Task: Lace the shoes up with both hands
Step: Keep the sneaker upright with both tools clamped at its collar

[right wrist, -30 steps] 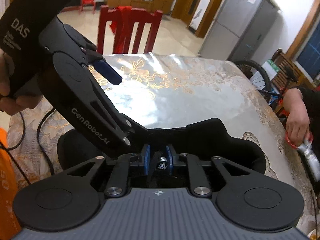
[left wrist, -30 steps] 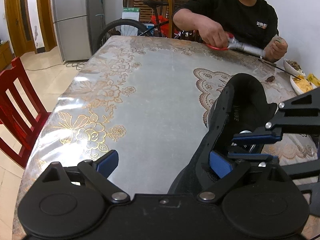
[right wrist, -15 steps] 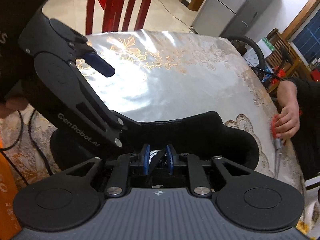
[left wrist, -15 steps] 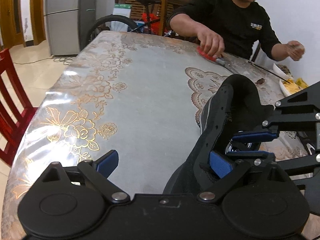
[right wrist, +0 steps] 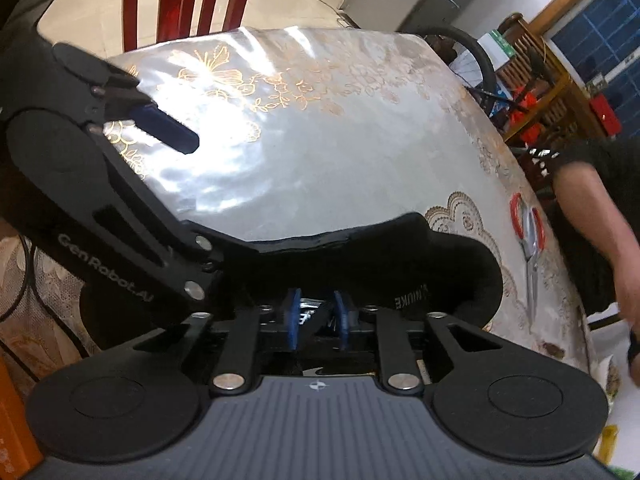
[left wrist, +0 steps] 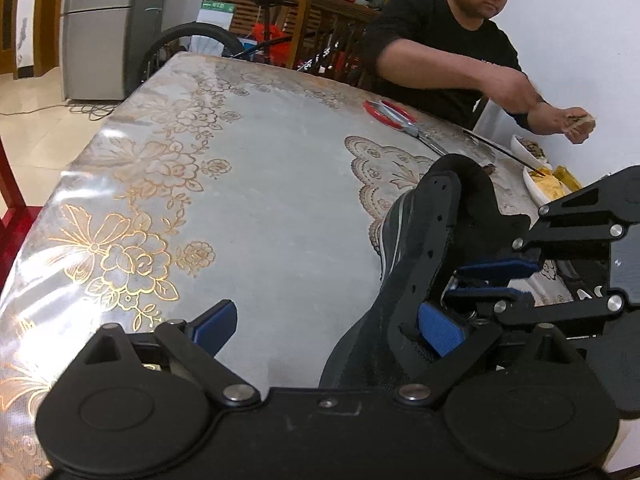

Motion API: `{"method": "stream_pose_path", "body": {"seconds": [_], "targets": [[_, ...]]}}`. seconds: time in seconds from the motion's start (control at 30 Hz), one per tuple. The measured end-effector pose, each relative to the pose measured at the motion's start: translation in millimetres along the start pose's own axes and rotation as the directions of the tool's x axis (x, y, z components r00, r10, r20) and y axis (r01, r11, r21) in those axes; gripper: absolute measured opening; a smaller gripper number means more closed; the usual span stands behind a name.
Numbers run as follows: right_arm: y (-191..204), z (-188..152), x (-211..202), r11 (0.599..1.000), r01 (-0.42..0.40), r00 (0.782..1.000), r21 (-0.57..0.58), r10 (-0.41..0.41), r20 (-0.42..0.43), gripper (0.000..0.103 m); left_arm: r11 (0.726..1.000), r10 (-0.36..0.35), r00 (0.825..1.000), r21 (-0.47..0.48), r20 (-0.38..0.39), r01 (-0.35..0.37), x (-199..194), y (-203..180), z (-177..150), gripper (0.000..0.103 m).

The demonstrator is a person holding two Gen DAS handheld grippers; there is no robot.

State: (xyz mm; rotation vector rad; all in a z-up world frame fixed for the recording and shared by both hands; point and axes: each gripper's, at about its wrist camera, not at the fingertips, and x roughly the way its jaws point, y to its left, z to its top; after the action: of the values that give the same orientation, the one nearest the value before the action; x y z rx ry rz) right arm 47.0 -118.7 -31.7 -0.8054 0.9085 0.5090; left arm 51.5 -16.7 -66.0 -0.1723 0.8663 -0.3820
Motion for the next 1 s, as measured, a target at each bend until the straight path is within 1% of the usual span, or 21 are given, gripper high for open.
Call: {"method": "stream_pose_path", "body": {"seconds": [0.03, 0.1, 0.27, 0.3, 0.37, 0.4, 0.47, 0.53, 0.57, 0.6, 0.67, 0.73, 0.77, 0.87, 1.0], "targets": [[2.8, -0.1, -0.3, 1.0, 0.012, 1.0, -0.008, -0.012, -0.006, 0.013, 1.0, -0.002, 1.0, 0.001, -0.001, 0.002, -0.2, 0.4, 0.1, 0.098], [3.6, 0.0, -0.8, 0.999, 0.029, 0.999, 0.021, -0.029, -0.017, 0.013, 1.0, 0.005, 1.0, 0.003, 0.001, -0.005, -2.0, 2.1, 0.9, 0.098], [-6.1, 0.6, 2.7, 0.994, 0.029, 0.999, 0.105, -0.026, -0.027, 0.013, 0.997, 0.08, 0.997, -0.016, -0.019, -0.08, 0.6, 14.3, 2.6, 0.095], [-8.2, 0.2, 3.5, 0.993, 0.023, 0.999, 0.119, -0.02, -0.027, 0.013, 0.997, 0.072, 0.997, -0.036, -0.023, -0.073, 0.8, 19.1, 2.3, 0.092], [-11.0, 0.4, 4.3, 0.991, 0.021, 0.999, 0.132, -0.018, -0.026, 0.009, 0.997, 0.02, 1.0, -0.078, -0.006, -0.02, -4.7, 26.6, 2.3, 0.092], [-10.5, 0.2, 3.5, 0.992, 0.025, 0.999, 0.127, -0.022, -0.025, 0.007, 0.997, -0.007, 1.0, -0.075, 0.004, 0.008, -7.6, 26.9, 2.7, 0.092], [-9.6, -1.2, 0.6, 0.993, 0.028, 1.0, 0.119, -0.026, -0.017, 0.004, 0.998, -0.046, 0.999, -0.033, 0.023, 0.046, -12.1, 20.5, 1.8, 0.092], [-11.3, -4.4, -3.9, 0.992, 0.014, 1.0, 0.129, -0.013, -0.004, 0.003, 0.997, -0.077, 0.996, 0.012, 0.037, 0.077, -15.7, 10.3, -0.2, 0.092], [-12.5, -7.1, -6.5, 0.991, 0.003, 1.0, 0.134, -0.005, 0.011, 0.003, 0.996, -0.086, 0.996, 0.032, 0.039, 0.085, -16.1, 3.8, -1.6, 0.092], [-13.4, -9.9, -9.4, 0.991, -0.009, 0.999, 0.137, 0.004, 0.033, 0.003, 0.996, -0.074, 0.996, 0.05, 0.04, 0.072, -14.9, -2.8, -2.8, 0.093], [-15.4, -15.6, -15.3, 0.989, -0.033, 0.997, 0.144, 0.022, 0.076, 0.003, 0.996, -0.027, 0.999, 0.081, 0.041, 0.023, -10.5, -14.9, -4.8, 0.092], [-15.2, -21.0, -19.4, 0.99, -0.048, 0.993, 0.13, 0.034, 0.112, 0.003, 0.996, 0.018, 0.999, 0.086, 0.04, -0.022, -4.7, -20.9, -5.0, 0.092], [-14.9, -23.5, -21.0, 0.991, -0.056, 0.991, 0.122, 0.04, 0.13, 0.003, 0.997, 0.025, 0.999, 0.073, 0.036, -0.027, -2.3, -21.2, -4.4, 0.092], [-16.1, -29.1, -26.1, 0.99, -0.087, 0.98, 0.108, 0.066, 0.186, 0.003, 1.0, 0.011, 1.0, 0.027, 0.024, -0.011, 1.5, -19.0, -3.0, 0.092], [-20.6, -33.7, -31.4, 0.989, -0.126, 0.963, 0.073, 0.104, 0.25, 0.003, 0.998, 0.029, 0.999, 0.05, 0.037, -0.03, 3.3, -26.4, -4.8, 0.092]]}}
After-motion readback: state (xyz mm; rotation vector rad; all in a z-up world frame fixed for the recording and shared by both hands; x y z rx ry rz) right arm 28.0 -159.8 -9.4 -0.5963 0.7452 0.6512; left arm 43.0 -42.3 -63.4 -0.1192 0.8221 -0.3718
